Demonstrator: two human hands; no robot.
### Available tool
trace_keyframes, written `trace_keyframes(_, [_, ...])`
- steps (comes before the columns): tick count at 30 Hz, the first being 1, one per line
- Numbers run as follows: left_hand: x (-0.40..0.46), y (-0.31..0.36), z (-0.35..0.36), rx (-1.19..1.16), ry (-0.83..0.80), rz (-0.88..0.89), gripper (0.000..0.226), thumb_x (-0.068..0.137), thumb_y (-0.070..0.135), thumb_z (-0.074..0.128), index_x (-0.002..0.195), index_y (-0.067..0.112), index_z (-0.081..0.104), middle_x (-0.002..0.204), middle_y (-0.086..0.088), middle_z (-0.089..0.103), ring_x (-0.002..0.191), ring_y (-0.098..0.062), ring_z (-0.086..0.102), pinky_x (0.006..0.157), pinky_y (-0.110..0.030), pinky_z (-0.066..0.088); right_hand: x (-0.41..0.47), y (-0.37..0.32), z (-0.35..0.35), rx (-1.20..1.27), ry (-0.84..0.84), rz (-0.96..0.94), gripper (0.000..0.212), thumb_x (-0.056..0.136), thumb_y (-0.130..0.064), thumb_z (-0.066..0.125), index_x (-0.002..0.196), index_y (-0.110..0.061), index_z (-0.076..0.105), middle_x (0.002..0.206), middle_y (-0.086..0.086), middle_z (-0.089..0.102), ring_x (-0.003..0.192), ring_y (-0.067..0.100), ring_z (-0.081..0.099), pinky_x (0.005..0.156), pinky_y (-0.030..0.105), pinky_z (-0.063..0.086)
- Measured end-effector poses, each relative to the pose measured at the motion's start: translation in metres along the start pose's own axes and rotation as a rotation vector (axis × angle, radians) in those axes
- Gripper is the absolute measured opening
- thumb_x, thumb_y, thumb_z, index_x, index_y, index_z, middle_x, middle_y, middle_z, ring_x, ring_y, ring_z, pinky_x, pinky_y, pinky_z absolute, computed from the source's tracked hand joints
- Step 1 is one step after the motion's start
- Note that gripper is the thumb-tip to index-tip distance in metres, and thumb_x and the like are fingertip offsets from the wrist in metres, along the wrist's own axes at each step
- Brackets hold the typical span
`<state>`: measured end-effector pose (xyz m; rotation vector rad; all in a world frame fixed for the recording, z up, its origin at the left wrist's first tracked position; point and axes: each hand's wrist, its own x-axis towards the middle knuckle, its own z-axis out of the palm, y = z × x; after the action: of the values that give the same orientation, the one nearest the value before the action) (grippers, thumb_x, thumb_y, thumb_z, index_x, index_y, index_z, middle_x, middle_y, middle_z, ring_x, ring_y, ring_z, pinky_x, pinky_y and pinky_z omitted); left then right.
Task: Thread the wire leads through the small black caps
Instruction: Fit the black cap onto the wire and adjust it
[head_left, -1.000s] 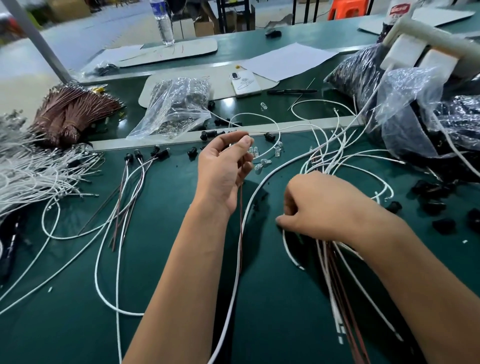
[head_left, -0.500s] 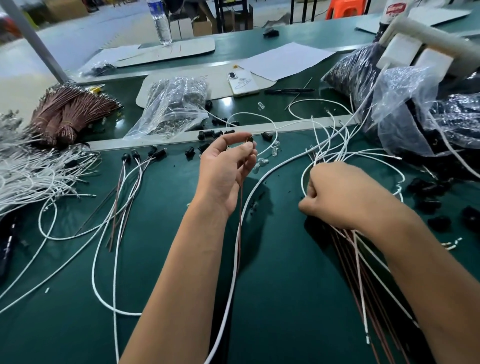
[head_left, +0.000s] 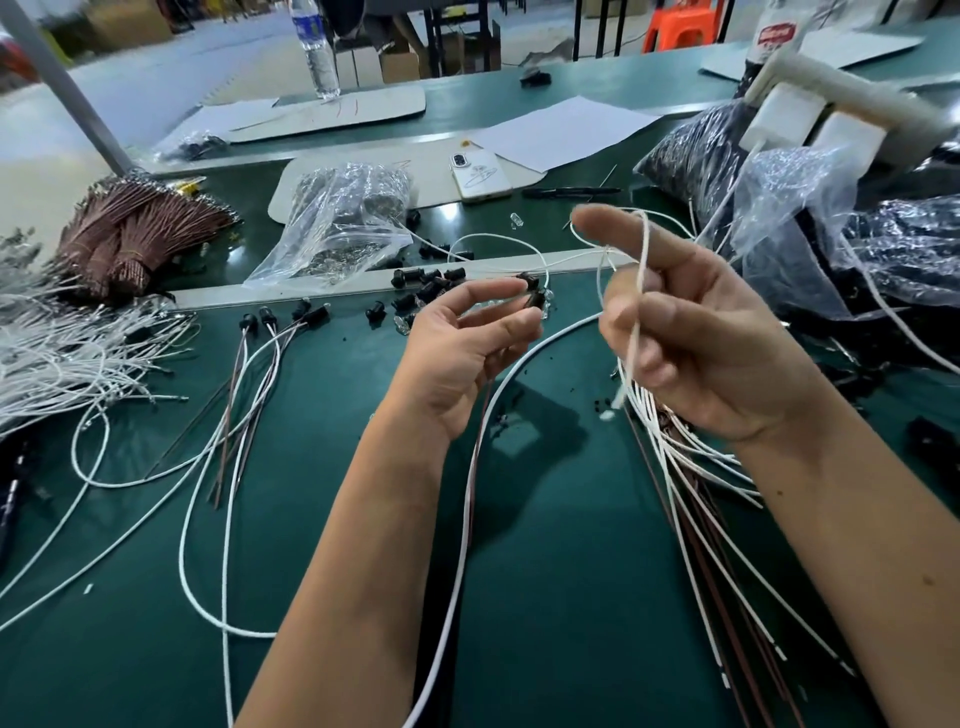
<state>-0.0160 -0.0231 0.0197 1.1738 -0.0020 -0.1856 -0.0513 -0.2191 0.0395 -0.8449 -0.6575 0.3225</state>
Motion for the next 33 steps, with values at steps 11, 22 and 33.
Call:
trace_keyframes(11, [-0.001, -0.001, 0.002, -0.05, -0.132, -0.035, 0.032, 0.057, -0.008, 0.075, 0.077, 0.016, 0.075, 0.078, -0.001, 0.067, 0.08, -0.024, 0.064, 0.066, -0.022, 0.057, 0.01, 0.016, -0.003, -0.559, 0.764, -0.341, 0.006, 0.095, -0.003, 0.07, 0.1, -0.006, 0.072, 0.092, 0.011, 0.079, 0.073, 0.021, 0.076, 0.056, 0.023, 0.056])
trace_keyframes(22, [-0.002, -0.005, 0.007, -0.087, -0.184, -0.033, 0.033, 0.058, -0.01, 0.073, 0.084, 0.011, 0.07, 0.082, -0.004, 0.063, 0.088, -0.03, 0.057, 0.069, -0.023, 0.058, 0.012, 0.019, 0.006, -0.395, 0.719, -0.307, 0.007, 0.096, -0.003, 0.067, 0.098, -0.009, 0.07, 0.093, 0.009, 0.079, 0.077, 0.019, 0.077, 0.06, 0.021, 0.056])
trace_keyframes(33, [-0.001, -0.006, 0.01, -0.075, -0.157, -0.018, 0.033, 0.062, -0.011, 0.073, 0.089, 0.009, 0.068, 0.086, -0.006, 0.063, 0.078, -0.023, 0.065, 0.071, -0.022, 0.058, 0.012, 0.017, 0.006, -0.302, 0.744, -0.263, 0.009, 0.096, 0.001, 0.065, 0.096, -0.006, 0.07, 0.088, 0.011, 0.078, 0.075, 0.02, 0.077, 0.065, 0.019, 0.057])
